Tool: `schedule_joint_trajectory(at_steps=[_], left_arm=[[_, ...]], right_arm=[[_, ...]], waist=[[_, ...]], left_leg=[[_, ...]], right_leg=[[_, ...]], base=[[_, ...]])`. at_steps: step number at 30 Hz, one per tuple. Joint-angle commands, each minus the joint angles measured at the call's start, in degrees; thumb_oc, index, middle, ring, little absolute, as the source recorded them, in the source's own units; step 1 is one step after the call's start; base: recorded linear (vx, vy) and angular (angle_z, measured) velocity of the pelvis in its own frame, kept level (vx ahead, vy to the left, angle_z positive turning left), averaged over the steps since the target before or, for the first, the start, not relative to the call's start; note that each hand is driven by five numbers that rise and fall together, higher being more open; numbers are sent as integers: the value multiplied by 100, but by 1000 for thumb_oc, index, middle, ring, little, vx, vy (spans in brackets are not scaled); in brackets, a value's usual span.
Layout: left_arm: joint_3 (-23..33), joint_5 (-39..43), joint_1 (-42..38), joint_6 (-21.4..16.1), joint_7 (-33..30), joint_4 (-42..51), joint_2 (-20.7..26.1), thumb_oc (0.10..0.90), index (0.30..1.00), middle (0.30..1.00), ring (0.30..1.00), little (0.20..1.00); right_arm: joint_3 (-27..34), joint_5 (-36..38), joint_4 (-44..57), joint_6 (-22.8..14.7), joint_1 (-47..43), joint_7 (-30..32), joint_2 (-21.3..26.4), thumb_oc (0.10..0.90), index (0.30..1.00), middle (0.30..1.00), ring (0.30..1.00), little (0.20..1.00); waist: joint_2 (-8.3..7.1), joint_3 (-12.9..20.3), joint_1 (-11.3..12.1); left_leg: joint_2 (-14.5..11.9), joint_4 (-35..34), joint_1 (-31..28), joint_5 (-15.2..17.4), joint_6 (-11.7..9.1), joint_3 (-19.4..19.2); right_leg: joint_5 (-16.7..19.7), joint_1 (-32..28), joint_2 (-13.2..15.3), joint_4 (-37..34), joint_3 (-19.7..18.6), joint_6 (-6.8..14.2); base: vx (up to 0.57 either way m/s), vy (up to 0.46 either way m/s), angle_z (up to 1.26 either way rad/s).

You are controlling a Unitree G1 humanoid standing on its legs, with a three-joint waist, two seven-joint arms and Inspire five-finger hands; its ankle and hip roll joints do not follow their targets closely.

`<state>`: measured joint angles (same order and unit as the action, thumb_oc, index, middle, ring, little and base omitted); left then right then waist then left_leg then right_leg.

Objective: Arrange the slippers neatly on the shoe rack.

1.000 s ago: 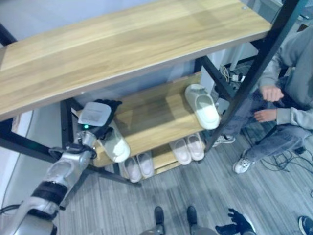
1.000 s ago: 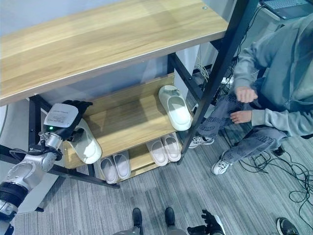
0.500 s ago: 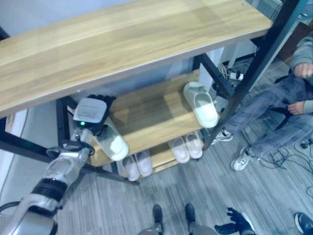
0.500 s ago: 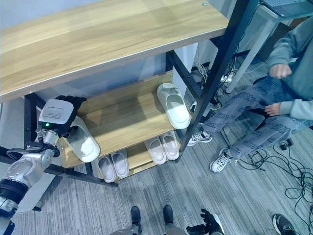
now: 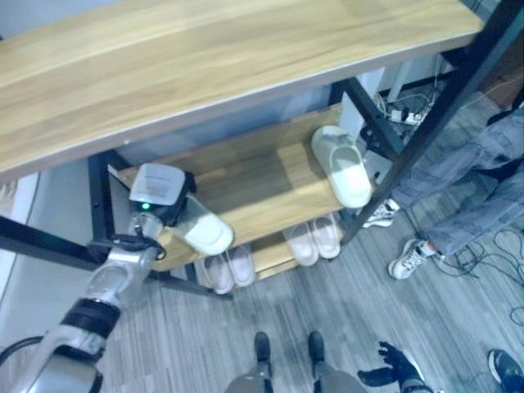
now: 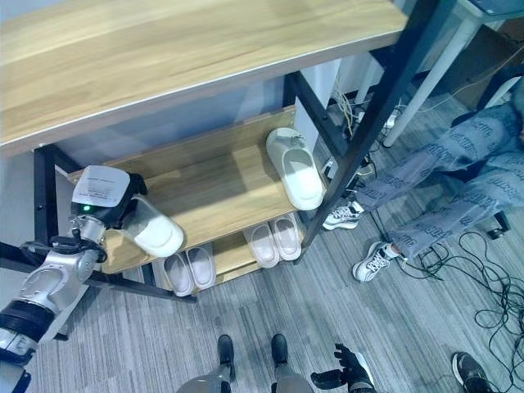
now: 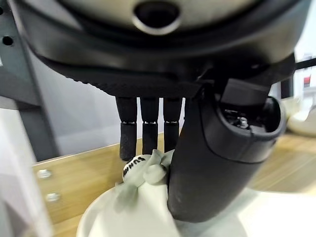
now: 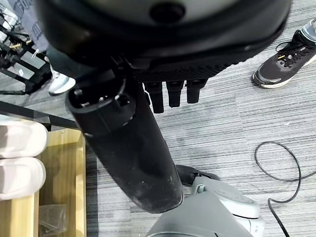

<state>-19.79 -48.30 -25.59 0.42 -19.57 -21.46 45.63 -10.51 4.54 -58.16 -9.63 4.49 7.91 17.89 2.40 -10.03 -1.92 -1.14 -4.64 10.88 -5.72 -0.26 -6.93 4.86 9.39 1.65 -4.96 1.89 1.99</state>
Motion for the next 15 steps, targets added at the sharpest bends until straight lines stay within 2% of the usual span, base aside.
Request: schedule_joint_trajectory(at_steps=[1, 4, 7, 15], left_arm=[[258, -82, -725, -244, -340, 197, -260, 400, 300, 300, 300, 300], [76, -91, -816, -370, -390, 236, -397, 400, 300, 300, 300, 300], [-448, -184, -1241, -515, -502, 214, -637, 400, 300, 300, 300, 300], [-1205, -191, -2126, -613, -679, 51, -1120, 400, 300, 300, 300, 300]], right_arm=[[-122, 17, 278, -127, 156, 152, 113, 800, 900, 900, 900, 900], [-127, 42, 270, -141, 141, 165, 119, 800, 900, 900, 900, 900], [-216, 69, 315, -199, 96, 217, 173, 800, 900, 900, 900, 900], [-269, 150, 437, -263, 26, 361, 232, 800, 900, 900, 900, 900]], waist=[[-23, 301, -8], [-14, 288, -25], [0, 261, -98], [18, 167, -265]], left_leg=[[6, -36, -82, 446, -241, 317], [4, -36, -80, 446, -236, 299], [-2, -36, -57, 447, -237, 262], [-17, -36, 69, 415, -234, 175]], right_leg=[[-157, 109, 575, 150, 157, 658], [-157, 132, 573, 163, 132, 658], [-150, 181, 573, 177, 102, 667], [-111, 362, 569, 202, 12, 691]], base=[[0, 0, 0], [0, 0, 0], [0, 0, 0], [16, -2, -9]])
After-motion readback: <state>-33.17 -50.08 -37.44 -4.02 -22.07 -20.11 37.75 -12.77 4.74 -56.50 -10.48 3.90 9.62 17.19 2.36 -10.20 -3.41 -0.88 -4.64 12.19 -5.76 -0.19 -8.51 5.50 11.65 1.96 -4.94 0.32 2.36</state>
